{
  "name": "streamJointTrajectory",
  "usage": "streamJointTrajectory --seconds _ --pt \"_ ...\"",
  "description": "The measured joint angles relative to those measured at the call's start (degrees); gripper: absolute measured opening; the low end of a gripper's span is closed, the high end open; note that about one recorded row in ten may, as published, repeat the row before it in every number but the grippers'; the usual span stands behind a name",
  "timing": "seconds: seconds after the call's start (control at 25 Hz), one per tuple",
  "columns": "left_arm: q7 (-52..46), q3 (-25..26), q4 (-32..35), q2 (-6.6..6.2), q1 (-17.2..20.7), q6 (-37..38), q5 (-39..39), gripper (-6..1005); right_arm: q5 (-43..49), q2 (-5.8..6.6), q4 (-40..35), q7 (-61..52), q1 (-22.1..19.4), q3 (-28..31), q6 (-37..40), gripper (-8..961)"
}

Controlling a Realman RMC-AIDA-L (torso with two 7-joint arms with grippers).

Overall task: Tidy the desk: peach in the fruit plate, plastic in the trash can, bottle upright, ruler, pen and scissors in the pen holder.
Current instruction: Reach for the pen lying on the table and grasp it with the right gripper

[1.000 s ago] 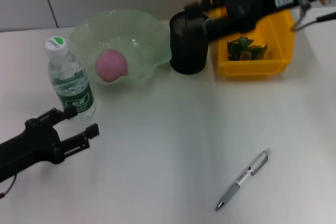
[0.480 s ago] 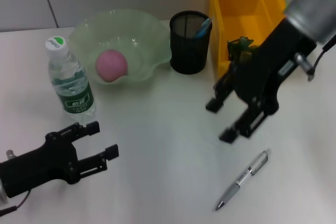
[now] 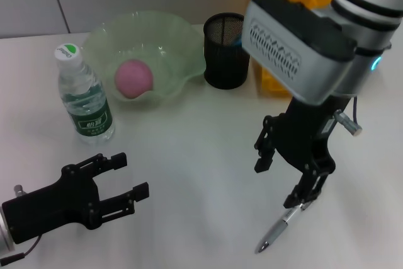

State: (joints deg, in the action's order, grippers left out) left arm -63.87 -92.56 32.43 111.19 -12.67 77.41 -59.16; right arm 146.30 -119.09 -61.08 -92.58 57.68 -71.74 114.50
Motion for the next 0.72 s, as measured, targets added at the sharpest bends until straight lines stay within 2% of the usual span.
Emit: streamJointTrajectory --seconds 0.72 --pt "0.43 -0.32 -0.45 0.52 0.88 -1.14 -0.08 801 -0.23 -0.50 -0.19 7.56 -2.53 -16.37 -6.33 686"
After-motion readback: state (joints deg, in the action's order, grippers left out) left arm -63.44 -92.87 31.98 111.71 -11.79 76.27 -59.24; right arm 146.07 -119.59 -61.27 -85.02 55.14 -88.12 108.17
